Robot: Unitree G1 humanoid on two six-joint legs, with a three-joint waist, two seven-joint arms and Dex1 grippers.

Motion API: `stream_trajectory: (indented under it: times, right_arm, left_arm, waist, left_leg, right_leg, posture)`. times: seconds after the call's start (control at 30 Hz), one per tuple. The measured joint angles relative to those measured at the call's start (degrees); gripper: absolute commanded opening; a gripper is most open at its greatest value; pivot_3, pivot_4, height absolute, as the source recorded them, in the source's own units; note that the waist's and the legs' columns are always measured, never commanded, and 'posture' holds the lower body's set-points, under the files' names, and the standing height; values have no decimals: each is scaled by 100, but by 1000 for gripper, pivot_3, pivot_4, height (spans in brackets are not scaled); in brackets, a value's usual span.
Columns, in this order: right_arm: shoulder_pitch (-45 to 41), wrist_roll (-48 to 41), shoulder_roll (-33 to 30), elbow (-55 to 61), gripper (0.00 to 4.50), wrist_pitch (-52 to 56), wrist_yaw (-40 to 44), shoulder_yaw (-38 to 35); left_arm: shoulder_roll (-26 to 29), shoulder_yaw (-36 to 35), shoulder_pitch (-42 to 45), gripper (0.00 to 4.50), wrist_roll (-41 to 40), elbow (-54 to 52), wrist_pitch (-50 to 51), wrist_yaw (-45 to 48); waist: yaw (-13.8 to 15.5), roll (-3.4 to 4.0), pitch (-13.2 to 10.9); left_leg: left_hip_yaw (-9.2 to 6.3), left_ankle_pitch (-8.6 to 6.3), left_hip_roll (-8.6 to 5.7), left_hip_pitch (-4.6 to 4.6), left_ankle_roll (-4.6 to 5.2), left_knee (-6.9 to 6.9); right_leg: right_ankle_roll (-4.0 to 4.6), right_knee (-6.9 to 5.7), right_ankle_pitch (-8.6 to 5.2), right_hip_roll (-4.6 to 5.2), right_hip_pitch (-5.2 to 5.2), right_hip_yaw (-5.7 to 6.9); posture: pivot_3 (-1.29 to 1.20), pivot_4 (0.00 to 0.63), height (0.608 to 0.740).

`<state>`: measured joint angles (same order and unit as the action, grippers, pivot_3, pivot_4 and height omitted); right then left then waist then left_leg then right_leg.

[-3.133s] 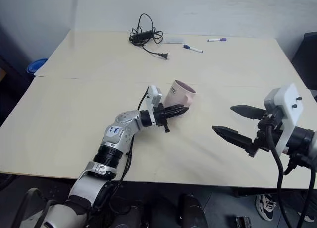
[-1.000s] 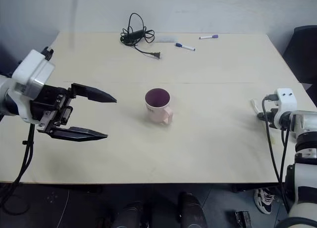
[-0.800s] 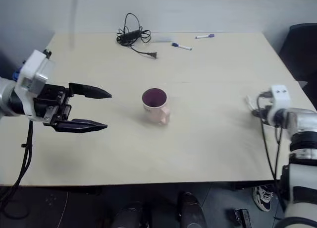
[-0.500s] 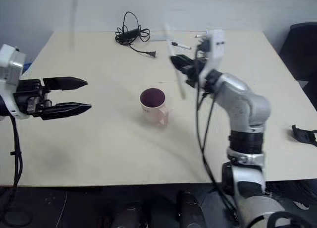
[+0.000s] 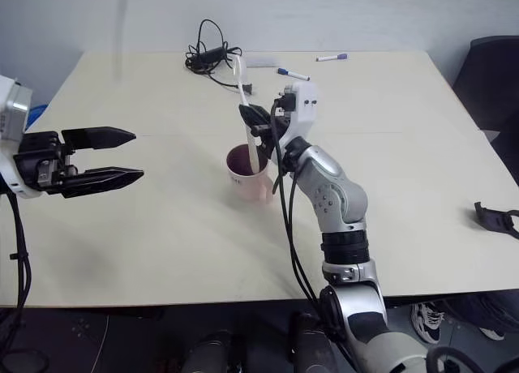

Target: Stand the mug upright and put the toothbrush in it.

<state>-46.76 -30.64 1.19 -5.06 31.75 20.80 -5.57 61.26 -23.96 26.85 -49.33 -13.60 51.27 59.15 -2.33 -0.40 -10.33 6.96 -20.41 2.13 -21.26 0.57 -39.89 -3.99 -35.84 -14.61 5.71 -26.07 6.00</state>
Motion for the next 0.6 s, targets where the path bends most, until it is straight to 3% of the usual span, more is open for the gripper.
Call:
stream_trajectory:
  times: [0.03, 0.3, 0.4, 0.47, 0.53, 0.6]
  right_arm:
    - [0, 40, 27, -31, 166, -140, 29, 37]
    - [210, 142, -143, 183, 2755, -338, 298, 268]
    - [572, -297, -1288, 1228, 3743, 517, 759, 231]
    - [692, -645, -1993, 1762, 3743, 939, 1121, 107]
    - [924, -1253, -3436, 2457, 3743, 1506, 2068, -141]
    - [1002, -1600, -4284, 2564, 3743, 1797, 2826, -327]
  left_arm:
    - [0, 2, 16, 4500, -3, -7, 1, -23]
    - [-75, 126, 177, 4500, -40, -18, -5, -79]
    - [-105, 148, 154, 4500, -126, 3, 6, -13]
    - [-102, 138, 131, 4500, -134, 42, 4, 45]
    - [-96, 143, 121, 4500, -123, 112, -43, 136]
    - [-84, 173, 127, 4500, -87, 204, -144, 226]
  waist:
    - [-12, 0, 0]
    - [-61, 0, 0]
    - [33, 0, -1]
    - [71, 0, -1]
    - [100, -2, -2]
    - [97, -4, -3]
  left_leg:
    - [0, 0, 2, 1, -1, 2]
    - [-3, 0, 12, -1, -1, 2]
    - [-6, -3, 9, -5, 4, -2]
    - [-4, -5, 8, -5, 7, -3]
    - [-8, -7, 9, 1, 10, -3]
    - [-7, -10, 8, 14, 12, -5]
  right_leg:
    - [1, -1, -1, 0, 0, -2]
    - [2, 0, -1, 2, 0, -6]
    - [2, 4, -1, 8, 2, -7]
    - [2, 5, -1, 8, 1, -6]
    - [2, 10, -1, 4, 9, -1]
    - [1, 19, -1, -3, 25, 6]
  posture:
    - [0, 150, 740]
    - [0, 150, 740]
    - [0, 150, 740]
    - [0, 150, 740]
    - [0, 150, 740]
    - [0, 150, 740]
